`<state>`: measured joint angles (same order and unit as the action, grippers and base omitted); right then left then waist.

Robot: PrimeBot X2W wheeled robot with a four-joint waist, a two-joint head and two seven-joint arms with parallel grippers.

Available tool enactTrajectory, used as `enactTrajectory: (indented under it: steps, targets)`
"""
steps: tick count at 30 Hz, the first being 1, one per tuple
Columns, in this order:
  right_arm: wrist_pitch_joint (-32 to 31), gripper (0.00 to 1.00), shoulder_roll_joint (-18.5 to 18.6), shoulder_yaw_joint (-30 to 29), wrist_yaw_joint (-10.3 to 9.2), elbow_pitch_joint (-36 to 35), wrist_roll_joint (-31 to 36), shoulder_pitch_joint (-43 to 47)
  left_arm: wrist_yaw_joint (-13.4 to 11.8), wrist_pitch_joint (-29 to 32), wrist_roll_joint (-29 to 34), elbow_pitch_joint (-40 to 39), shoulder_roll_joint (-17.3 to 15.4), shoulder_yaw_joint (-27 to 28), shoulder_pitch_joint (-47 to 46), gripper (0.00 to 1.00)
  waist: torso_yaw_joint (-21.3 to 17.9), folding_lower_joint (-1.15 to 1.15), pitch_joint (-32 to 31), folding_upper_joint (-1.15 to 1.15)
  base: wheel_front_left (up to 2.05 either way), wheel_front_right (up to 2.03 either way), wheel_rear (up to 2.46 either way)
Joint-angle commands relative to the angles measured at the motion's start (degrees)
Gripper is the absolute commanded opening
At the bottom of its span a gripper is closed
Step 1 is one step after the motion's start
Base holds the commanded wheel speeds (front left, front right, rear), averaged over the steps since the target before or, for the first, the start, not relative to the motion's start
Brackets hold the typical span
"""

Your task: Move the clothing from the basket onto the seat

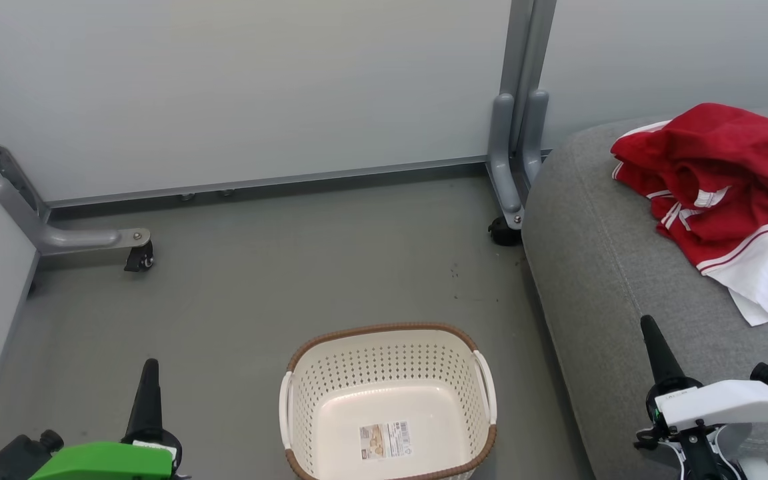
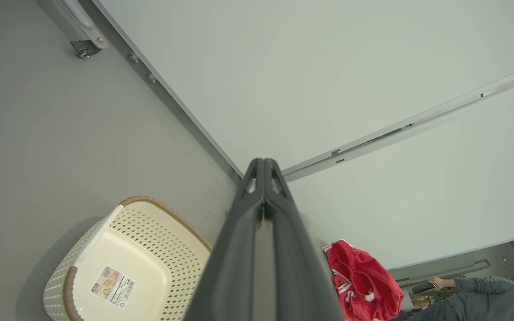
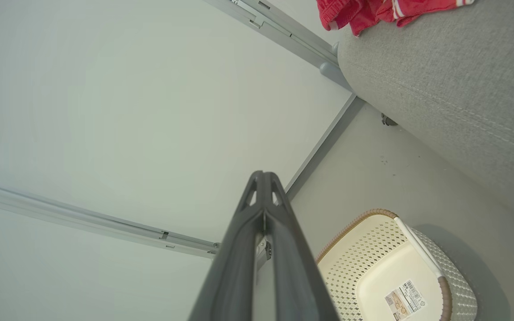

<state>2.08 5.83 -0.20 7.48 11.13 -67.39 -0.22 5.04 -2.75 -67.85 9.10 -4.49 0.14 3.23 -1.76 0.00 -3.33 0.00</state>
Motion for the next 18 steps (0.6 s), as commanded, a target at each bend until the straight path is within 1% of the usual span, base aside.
enactTrajectory:
  steps: [1,18]
  targets:
    - [-0.4,0.00,-0.1,-0.4,0.04,-0.2,-1.5,-1.3,0.4,0.3,-1.5,-0.2,-0.6,0.5,-1.8,0.00,0.1,0.00,0.1,0.00,0.00,0.00,0.00]
    - [-2.9,0.00,-0.6,-1.9,0.03,0.9,-10.3,-3.1,1.2,2.8,-10.5,1.5,-0.5,1.6,-4.7,0.00,0.6,0.00,1.1,0.00,0.00,0.00,0.00]
